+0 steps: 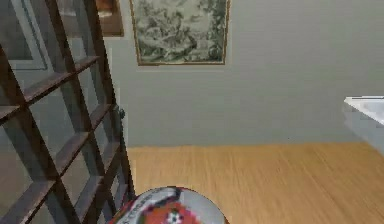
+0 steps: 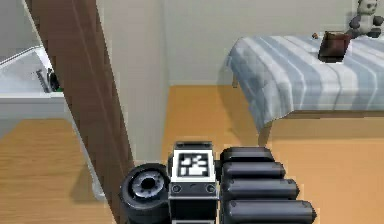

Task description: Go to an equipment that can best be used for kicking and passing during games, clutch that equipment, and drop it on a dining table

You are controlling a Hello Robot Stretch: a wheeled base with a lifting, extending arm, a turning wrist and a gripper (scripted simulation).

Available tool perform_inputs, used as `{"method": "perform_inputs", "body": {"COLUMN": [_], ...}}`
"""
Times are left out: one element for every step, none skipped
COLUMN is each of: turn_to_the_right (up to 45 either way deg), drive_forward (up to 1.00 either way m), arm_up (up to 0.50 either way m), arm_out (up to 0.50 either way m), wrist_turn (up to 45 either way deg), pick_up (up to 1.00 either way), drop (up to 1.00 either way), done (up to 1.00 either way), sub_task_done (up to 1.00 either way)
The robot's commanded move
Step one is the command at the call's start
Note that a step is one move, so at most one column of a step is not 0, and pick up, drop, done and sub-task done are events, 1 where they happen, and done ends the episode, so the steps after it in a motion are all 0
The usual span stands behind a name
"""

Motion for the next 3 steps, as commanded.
{"method": "perform_inputs", "body": {"turn_to_the_right": [0.0,18.0,0.0], "drive_forward": [0.3,0.0,0.8], "arm_up": [0.0,0.0,0.0], "arm_out": [0.0,0.0,0.0], "wrist_turn": [0.0,0.0,0.0], "pick_up": [0.0,0.0,0.0], "drop": [0.0,0.0,0.0], "done": [0.0,0.0,0.0], "sub_task_done": [0.0,0.0,0.0]}}
